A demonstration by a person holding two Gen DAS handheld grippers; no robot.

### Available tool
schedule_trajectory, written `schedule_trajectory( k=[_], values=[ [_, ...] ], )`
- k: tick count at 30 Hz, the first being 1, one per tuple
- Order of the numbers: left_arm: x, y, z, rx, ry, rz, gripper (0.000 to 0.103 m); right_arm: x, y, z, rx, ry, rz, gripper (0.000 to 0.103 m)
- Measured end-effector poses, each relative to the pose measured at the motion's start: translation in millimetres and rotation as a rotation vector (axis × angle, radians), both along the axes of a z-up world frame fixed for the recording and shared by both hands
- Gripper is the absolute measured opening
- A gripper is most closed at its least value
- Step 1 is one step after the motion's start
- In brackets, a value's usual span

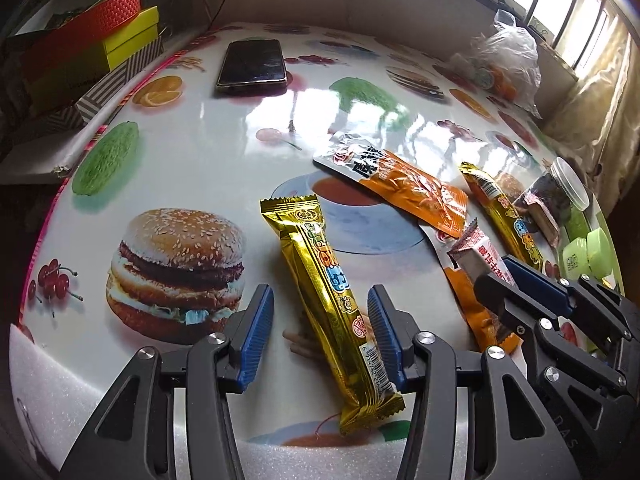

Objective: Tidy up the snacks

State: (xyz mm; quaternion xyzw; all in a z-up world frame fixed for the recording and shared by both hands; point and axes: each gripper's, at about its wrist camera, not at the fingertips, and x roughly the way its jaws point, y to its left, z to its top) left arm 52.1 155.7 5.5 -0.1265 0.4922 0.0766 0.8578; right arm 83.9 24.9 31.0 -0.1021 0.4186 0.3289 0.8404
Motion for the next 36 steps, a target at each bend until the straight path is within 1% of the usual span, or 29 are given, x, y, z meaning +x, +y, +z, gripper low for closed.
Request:
schedule_trajectory(
  k=[2,4,5,7,11,22,36],
  values=[
    [0,-2,0,0.006,0.001,-0.001,0.033,-1,-3,1,0.005,0.002,-0.009,0.019],
    [0,-4,0,0.010,0.002,-0.003,0.030,-2,-6,1,0.009,0.003,-0.020,0.019],
    [0,-5,0,0.010,0.001,-0.003,0.026,-2,-8,2,0.010,0.004,-0.026,0.019],
    [0,-7,1,0.020,-0.002,-0.007,0.023,-4,-11,3,0.012,0.001,-0.038,0.019],
    [-3,-10,7,0.013,-0.017,-0.014,0.023,-4,-18,7,0.028,-0.003,-0.060,0.019],
    [-12,-27,34,0.009,-0.079,-0.056,0.023,-15,-36,23,0.063,-0.026,-0.096,0.019],
    [-9,-64,64,0.003,-0.141,-0.154,0.023,-23,-77,47,0.101,-0.054,-0.193,0.019]
  ],
)
